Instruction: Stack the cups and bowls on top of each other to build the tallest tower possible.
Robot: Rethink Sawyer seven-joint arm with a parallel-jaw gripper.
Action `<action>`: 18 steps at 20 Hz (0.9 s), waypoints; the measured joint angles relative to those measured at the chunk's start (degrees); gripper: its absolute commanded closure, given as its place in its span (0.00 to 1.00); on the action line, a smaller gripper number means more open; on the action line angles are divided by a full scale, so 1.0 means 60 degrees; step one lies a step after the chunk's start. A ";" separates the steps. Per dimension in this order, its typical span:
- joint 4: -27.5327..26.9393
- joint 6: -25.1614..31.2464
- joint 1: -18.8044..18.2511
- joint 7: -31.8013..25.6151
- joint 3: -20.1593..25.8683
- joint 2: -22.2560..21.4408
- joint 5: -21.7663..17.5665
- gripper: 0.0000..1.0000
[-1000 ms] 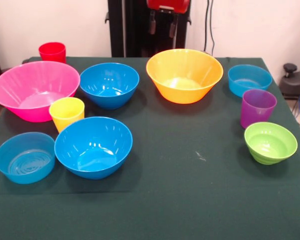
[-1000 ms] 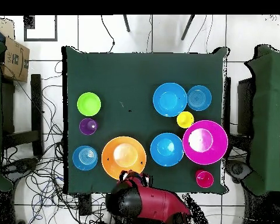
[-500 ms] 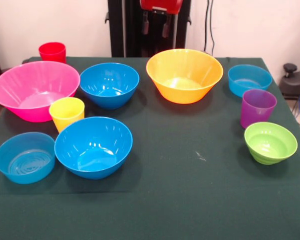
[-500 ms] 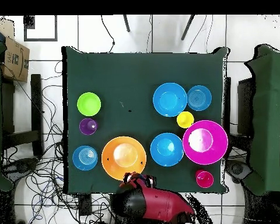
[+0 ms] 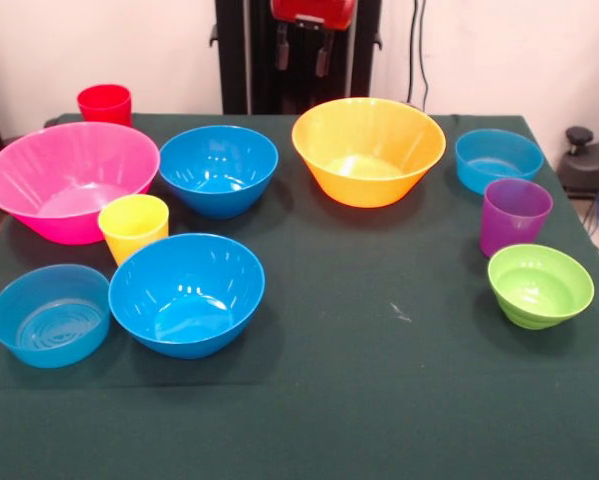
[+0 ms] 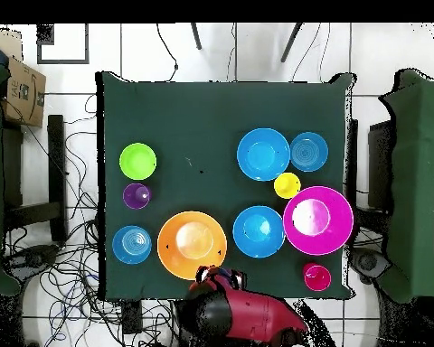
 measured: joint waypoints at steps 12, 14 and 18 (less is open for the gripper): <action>-0.0191 0.0000 -0.0051 0.0000 0.0000 -0.0031 -0.0044 0.00; -0.0217 0.0000 -0.0050 0.0000 0.0000 -0.0032 -0.0044 0.00; -0.0289 0.0000 -0.0023 0.0000 -0.0012 0.0002 -0.0046 0.00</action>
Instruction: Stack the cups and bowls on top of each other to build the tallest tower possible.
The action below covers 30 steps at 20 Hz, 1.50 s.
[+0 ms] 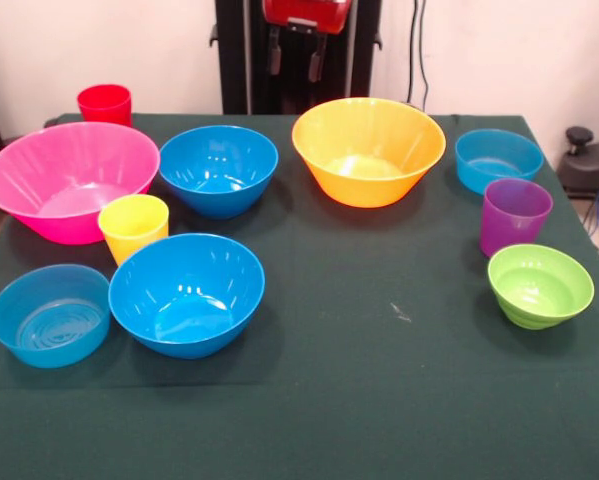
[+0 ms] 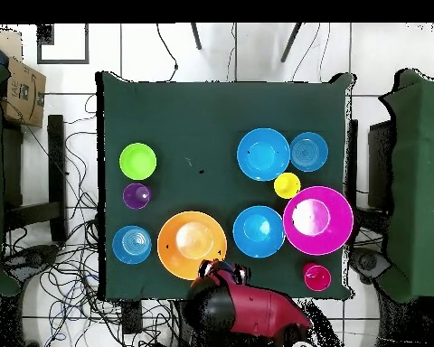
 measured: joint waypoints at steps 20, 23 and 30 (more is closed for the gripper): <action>-0.0223 -0.0002 0.0159 0.0000 -0.0033 0.0711 -0.0028 0.00; -0.0224 -0.0002 0.0159 0.0000 -0.0036 0.0776 -0.0026 0.00; -0.0226 -0.0002 0.0159 0.0000 -0.0049 0.0926 -0.0028 0.00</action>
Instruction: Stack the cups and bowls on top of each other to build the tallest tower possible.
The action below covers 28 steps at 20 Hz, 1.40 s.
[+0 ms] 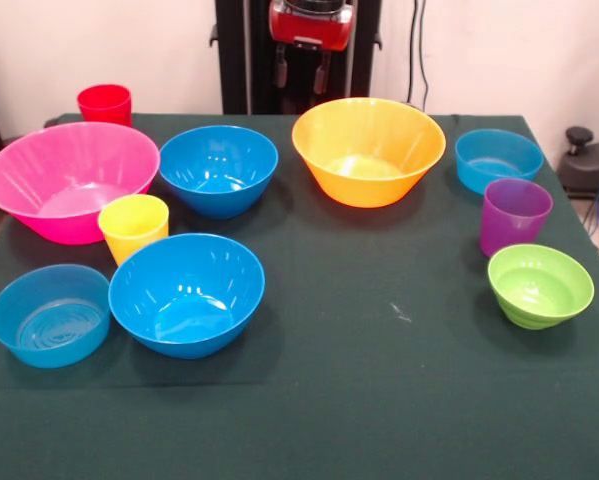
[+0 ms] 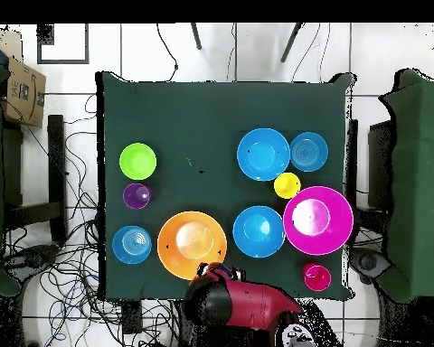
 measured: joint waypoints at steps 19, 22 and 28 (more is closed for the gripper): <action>-0.0068 0.0000 -0.0232 0.0000 -0.0001 -0.0045 -0.0040 0.00; -0.0134 0.0022 -0.0304 0.0000 0.0017 -0.0045 -0.0040 0.00; -0.0355 0.0330 -0.0527 0.0000 0.0054 -0.0078 -0.0042 0.00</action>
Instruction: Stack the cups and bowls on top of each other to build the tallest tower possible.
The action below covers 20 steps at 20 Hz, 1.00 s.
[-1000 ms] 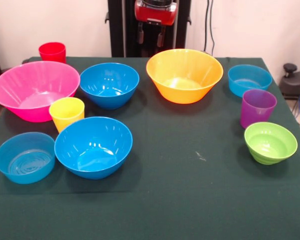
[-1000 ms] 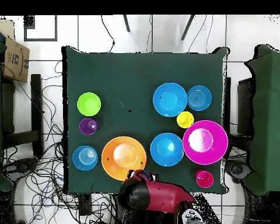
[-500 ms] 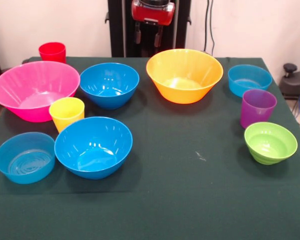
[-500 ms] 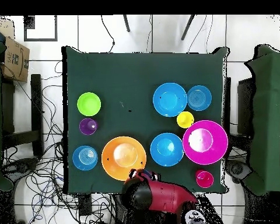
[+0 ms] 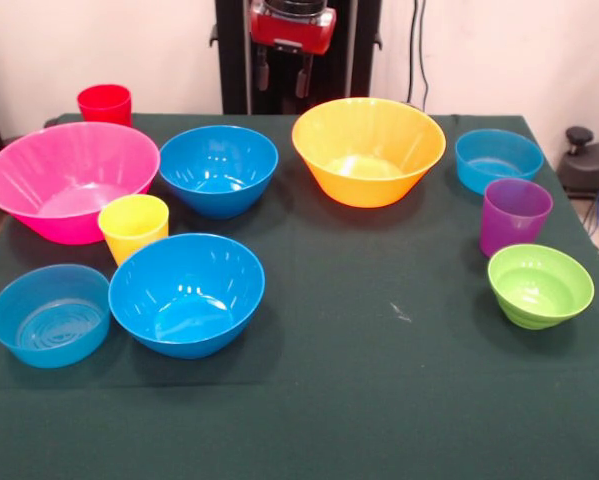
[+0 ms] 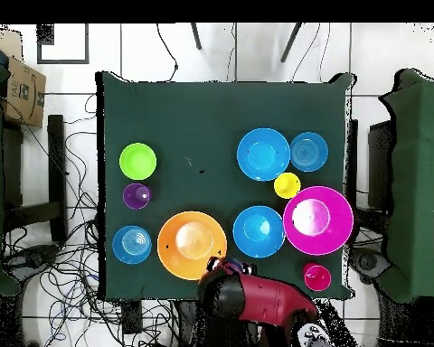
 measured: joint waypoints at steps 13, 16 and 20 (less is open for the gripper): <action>-0.0168 0.0115 -0.0074 0.0000 0.0059 -0.0345 -0.0002 0.00; -0.0220 0.0115 -0.0074 0.0000 0.0074 -0.0448 -0.0002 0.00; -0.0270 0.0115 -0.0074 0.0000 0.0084 -0.0485 -0.0002 0.00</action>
